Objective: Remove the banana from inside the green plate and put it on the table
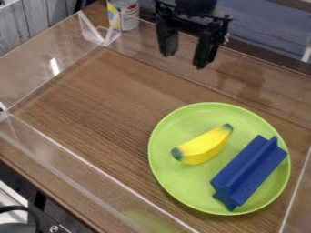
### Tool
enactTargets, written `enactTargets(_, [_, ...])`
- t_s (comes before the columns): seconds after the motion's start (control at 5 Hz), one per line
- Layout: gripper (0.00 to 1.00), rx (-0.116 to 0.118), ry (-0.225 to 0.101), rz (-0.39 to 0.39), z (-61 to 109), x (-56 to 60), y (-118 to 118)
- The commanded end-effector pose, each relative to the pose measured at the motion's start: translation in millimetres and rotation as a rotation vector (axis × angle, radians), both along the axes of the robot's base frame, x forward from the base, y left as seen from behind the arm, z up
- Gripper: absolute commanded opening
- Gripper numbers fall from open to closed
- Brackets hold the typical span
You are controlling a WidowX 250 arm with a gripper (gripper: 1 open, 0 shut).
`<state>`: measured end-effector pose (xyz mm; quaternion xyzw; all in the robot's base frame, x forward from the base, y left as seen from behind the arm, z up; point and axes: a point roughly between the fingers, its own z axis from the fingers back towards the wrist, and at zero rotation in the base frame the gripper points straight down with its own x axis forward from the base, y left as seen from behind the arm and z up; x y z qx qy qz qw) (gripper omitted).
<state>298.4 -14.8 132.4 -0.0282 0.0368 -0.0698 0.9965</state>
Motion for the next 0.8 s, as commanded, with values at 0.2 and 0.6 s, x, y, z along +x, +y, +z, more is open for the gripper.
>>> enactTargets(0.2, [1.0, -0.005, -0.065, -0.028, 7.4, 6.9, 4.9])
enactTargets(0.6, [1.0, 0.012, -0.091, 0.077, 9.4, 12.5, 31.8])
